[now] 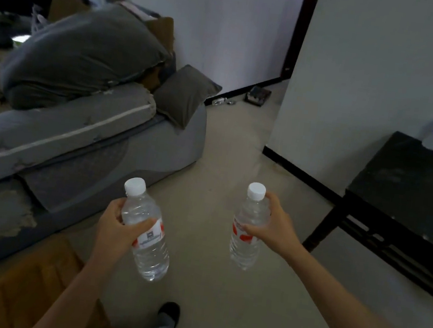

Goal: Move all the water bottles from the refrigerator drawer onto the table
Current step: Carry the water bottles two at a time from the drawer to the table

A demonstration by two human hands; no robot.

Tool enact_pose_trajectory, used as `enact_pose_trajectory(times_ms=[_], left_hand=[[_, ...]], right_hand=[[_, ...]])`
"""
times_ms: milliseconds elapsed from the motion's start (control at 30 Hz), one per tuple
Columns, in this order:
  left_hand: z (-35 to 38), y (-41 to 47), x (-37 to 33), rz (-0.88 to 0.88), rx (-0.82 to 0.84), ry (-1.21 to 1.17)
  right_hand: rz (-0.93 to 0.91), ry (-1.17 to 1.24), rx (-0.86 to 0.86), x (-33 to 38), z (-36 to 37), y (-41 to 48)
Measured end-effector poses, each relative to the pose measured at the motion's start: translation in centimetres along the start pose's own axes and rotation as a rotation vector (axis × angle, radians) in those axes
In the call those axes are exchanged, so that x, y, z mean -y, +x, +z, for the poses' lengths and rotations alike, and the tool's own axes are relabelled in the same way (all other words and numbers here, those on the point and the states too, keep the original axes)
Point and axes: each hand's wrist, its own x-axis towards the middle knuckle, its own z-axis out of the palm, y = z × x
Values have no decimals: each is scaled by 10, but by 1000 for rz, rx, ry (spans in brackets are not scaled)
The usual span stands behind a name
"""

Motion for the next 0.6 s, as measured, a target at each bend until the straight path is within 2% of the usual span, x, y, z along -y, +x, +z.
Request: enact_pose_trajectory(times_ms=[333, 600], left_hand=[[50, 194, -28, 63, 195, 10], [141, 270, -44, 42, 368, -16]], right_hand=[[160, -7, -255, 26, -6, 112], [310, 1, -396, -5, -44, 153]])
